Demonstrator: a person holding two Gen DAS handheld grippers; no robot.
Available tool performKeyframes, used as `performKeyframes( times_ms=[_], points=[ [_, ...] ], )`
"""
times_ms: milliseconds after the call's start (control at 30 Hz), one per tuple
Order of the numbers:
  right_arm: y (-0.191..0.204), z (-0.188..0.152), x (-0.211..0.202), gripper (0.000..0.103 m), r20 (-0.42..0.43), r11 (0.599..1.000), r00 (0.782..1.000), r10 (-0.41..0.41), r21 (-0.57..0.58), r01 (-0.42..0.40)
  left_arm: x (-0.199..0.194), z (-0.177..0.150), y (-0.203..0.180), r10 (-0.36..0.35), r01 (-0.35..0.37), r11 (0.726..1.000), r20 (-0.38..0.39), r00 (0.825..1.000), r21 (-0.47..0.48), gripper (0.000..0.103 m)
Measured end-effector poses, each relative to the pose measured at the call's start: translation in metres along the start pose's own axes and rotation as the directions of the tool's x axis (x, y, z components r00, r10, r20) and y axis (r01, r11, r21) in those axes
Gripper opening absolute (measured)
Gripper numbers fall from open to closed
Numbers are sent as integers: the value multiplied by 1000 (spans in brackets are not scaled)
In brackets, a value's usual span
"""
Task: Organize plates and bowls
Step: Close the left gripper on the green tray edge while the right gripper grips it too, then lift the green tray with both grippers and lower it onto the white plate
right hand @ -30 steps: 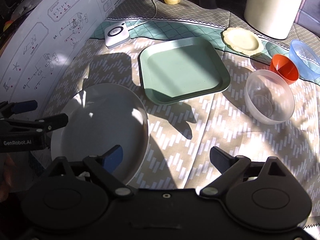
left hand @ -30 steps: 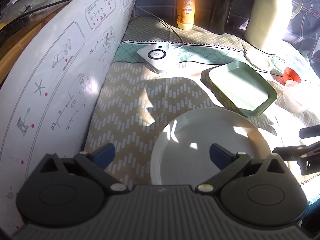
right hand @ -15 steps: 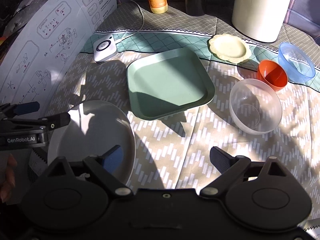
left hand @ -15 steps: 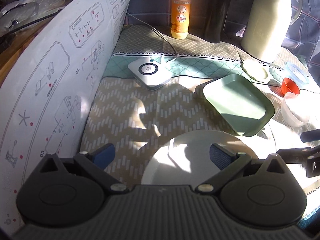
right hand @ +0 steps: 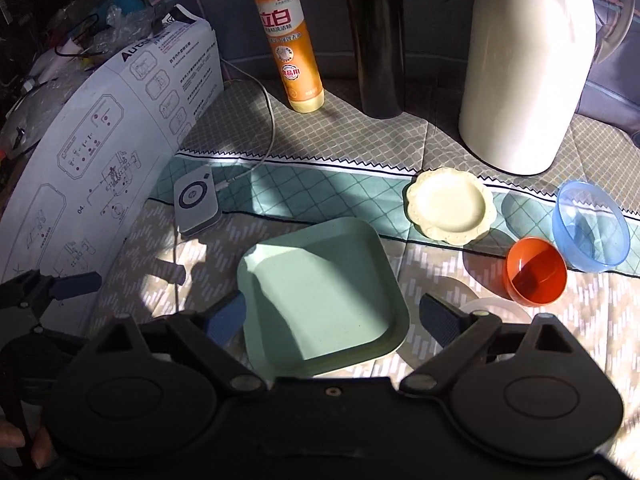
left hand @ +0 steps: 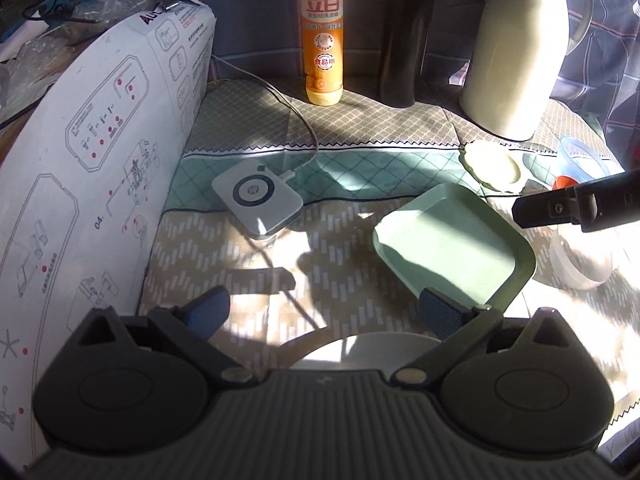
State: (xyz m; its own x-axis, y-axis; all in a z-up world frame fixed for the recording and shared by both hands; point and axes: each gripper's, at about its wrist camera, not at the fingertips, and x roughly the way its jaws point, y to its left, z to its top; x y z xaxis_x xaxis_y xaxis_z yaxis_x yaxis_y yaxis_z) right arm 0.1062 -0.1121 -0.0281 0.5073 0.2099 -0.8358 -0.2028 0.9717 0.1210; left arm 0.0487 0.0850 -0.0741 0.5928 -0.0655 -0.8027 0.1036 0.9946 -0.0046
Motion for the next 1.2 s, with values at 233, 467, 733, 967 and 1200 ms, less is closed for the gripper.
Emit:
performKeyframes(
  times_ms=[233,467,733,967,1200],
  points=[
    [-20,23,27,91,-11,999,999,-30,29,30,22,15,-19,-33,33,999,-23,999,15,103],
    [-38,23,62,55,-58,998,998,-37,53,40,53,15,-38,-81,83,996,-90,993,17,99],
    [-49,17,88,35,-113,997,993,-18,66,26,75,10,-50,-163,164,986,-165,973,-5,62],
    [-53,9,97,14,-136,996,991,3,93,10,81,10,-55,-175,177,984,-176,969,-4,37],
    [-53,8,98,14,-129,995,992,0,100,13,91,24,-48,-123,122,992,-157,980,-15,37]
  ],
)
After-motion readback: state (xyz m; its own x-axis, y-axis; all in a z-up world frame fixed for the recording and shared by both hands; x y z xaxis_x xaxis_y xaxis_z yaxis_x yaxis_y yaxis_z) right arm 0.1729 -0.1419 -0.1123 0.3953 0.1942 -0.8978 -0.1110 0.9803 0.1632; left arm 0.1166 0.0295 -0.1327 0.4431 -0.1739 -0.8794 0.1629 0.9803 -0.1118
